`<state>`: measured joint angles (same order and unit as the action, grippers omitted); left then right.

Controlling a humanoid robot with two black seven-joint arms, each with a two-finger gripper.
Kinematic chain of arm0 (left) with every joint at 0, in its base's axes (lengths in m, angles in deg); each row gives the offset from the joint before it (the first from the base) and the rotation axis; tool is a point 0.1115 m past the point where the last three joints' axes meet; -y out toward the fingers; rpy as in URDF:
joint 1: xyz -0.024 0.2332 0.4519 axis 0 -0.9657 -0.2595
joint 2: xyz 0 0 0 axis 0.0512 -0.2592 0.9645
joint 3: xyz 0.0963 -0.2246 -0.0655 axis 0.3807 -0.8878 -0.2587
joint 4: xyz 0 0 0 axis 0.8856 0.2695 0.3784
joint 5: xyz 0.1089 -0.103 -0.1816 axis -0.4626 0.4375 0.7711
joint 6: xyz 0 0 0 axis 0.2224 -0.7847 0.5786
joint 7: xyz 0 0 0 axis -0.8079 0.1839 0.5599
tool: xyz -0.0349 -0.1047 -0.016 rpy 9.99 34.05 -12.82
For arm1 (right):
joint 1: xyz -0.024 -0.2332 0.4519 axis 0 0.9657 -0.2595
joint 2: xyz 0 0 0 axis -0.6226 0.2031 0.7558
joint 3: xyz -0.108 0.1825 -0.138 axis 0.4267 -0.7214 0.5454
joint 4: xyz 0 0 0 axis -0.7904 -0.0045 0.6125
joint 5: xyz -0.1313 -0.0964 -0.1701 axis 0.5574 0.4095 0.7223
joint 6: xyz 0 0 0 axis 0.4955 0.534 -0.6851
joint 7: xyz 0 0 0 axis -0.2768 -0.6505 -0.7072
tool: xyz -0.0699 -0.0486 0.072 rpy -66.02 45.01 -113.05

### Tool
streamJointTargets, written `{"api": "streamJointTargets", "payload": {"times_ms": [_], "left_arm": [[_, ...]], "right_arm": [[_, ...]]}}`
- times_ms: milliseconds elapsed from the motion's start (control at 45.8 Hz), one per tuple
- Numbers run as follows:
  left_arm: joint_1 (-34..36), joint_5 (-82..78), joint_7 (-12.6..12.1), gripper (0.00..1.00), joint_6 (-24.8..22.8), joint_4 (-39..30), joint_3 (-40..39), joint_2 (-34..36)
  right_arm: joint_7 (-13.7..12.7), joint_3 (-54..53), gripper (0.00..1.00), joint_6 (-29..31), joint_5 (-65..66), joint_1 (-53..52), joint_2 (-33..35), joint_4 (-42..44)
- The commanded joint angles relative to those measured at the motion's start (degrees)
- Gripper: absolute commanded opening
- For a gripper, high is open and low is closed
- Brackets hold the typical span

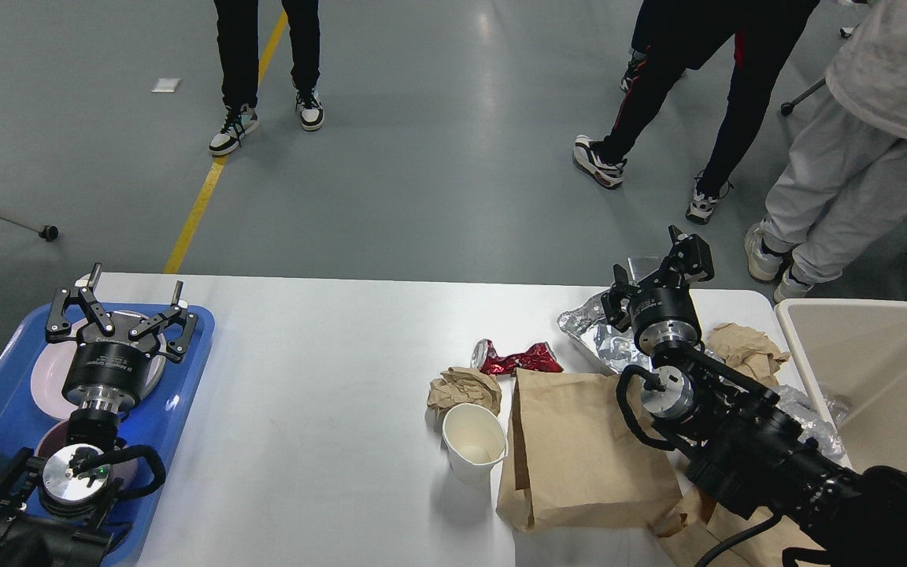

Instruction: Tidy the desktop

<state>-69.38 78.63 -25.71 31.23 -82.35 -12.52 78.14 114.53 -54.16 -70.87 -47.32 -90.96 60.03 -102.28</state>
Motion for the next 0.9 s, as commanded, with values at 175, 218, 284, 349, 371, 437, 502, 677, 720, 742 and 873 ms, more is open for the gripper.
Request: {"api": "streamJointTargets", "payload": {"times_ms": [175,218,284,349,371,437,502,677,720,742,873], "left_arm": [[1.39,1.07,-0.16,0.96,-1.12,-0.02,-0.96,0.09],[1.39,0.81,-0.33,0.96,-1.21,-0.02,-0.7,0.18],[1.3,0.72,-0.07,0.96,-1.91,-0.02,-0.79,-0.34],[1.39,0.63,-0.07,0.96,-2.17,-0.02,-0.52,-0.43],[1.39,0.63,-0.07,0.96,-2.26,-0.02,-0.52,-0.44],[0.69,0.37,-0.16,0.96,-2.88,-0.02,-0.26,-0.79],[-0.19,-0.85,-0.07,0.96,-4.54,-0.02,0.88,-0.53],[-0.55,-9.65,0.02,0.96,-5.87,1.47,1.76,0.27],[-0.46,-9.65,0.1,0.96,-5.96,1.91,1.59,0.18],[-0.46,-9.65,0.28,0.96,-5.96,1.92,1.59,0.18],[-0.63,-9.83,0.72,0.96,-6.04,1.83,1.67,-0.17]], "right_arm": [[0.05,0.0,1.0,0.0,0.0,0.0,0.0,0.03],[0.05,0.0,1.0,0.0,0.0,0.0,0.0,0.03],[0.05,0.0,1.0,0.0,0.0,0.0,0.0,0.03],[0.05,0.0,1.0,0.0,0.0,0.0,0.0,0.03],[0.05,0.0,1.0,0.0,0.0,0.0,0.0,0.03],[0.05,0.0,1.0,0.0,0.0,0.0,0.0,0.03],[0.05,0.0,1.0,0.0,0.0,0.0,0.0,0.03],[0.05,0.0,1.0,0.0,0.0,0.0,0.0,0.03],[0.05,0.0,1.0,0.0,0.0,0.0,0.0,0.03],[0.05,0.0,1.0,0.0,0.0,0.0,0.0,0.03],[-0.04,0.0,1.0,0.0,0.0,0.0,0.0,0.03]]}}
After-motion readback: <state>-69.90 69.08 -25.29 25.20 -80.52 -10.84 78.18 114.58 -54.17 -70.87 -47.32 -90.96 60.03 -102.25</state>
